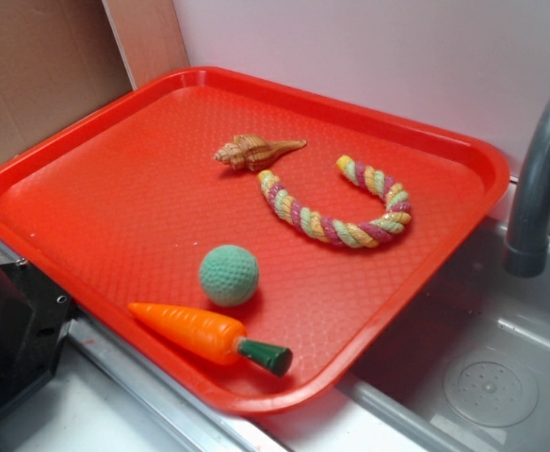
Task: Grab the carrot.
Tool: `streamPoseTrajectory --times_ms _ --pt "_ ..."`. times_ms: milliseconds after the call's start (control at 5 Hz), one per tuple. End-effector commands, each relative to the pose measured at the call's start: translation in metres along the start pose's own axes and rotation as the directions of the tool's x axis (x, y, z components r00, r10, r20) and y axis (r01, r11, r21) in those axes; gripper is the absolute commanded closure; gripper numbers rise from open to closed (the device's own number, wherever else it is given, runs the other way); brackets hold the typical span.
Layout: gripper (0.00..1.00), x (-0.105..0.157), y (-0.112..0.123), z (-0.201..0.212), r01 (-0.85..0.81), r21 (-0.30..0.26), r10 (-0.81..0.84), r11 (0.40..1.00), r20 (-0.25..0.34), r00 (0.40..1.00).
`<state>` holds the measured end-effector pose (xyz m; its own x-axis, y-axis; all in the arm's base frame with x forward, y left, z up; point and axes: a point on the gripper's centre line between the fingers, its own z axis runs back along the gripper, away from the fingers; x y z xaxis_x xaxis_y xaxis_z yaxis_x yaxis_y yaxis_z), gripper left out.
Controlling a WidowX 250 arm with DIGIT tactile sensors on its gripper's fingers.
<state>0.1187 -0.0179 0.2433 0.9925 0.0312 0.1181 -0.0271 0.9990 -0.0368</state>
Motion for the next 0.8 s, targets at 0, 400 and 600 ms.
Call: streamPoseTrajectory --times_ms 0,400,600 --pt "0.00 0.000 0.000 0.000 0.000 0.000 0.000 1.000 0.000 1.000" --pt "0.00 -0.011 -0.086 -0.105 0.484 0.011 -0.484 0.875 0.032 0.875" --pt "0.00 -0.011 -0.086 -0.105 0.484 0.011 -0.484 0.875 0.032 0.875"
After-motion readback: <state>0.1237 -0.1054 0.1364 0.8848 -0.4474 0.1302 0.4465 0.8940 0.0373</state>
